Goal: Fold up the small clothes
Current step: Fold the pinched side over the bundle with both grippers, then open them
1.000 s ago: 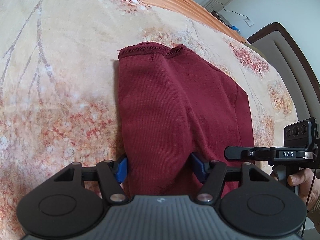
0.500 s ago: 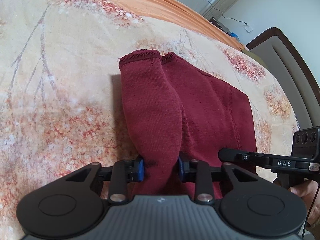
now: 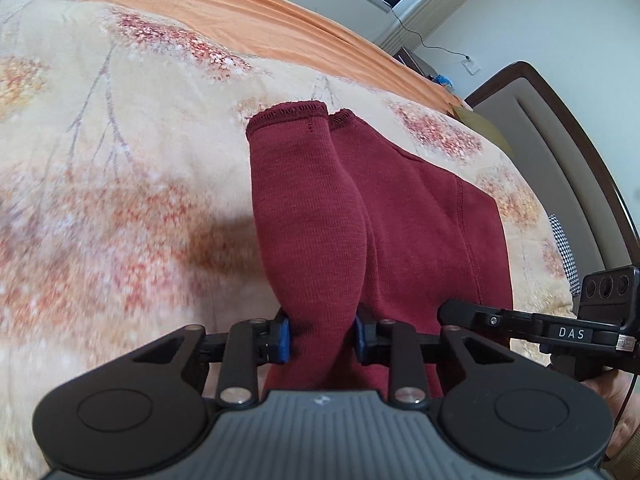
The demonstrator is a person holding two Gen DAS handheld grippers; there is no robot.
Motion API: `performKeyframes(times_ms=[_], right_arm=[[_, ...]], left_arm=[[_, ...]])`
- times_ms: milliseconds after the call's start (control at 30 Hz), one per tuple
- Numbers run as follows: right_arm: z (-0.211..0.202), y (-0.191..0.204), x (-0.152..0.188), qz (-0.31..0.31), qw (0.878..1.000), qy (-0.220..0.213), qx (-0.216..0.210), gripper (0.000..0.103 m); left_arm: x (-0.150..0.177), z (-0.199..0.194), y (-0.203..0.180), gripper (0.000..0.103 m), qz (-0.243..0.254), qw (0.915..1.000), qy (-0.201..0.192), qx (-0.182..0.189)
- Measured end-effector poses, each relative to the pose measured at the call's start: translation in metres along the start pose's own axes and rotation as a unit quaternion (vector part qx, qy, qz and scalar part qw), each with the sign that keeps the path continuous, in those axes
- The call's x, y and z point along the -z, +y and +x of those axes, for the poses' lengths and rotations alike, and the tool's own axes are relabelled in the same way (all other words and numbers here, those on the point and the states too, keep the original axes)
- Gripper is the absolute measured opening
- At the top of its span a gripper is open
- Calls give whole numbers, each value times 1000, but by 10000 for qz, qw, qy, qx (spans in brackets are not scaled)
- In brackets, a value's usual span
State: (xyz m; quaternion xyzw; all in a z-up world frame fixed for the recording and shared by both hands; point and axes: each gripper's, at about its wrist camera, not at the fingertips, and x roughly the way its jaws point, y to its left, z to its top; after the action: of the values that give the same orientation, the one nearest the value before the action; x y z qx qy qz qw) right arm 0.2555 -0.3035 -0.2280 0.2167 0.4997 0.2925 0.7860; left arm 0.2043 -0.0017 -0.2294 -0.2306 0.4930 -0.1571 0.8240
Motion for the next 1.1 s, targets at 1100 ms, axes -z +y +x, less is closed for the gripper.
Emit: performKeyframes(times_ms=[1100], right_arm=[[-220,-151,56,1223,9774,-1189,1246,28]], left_arm=[[60,166,-255,32,1651,9794,1011,570]])
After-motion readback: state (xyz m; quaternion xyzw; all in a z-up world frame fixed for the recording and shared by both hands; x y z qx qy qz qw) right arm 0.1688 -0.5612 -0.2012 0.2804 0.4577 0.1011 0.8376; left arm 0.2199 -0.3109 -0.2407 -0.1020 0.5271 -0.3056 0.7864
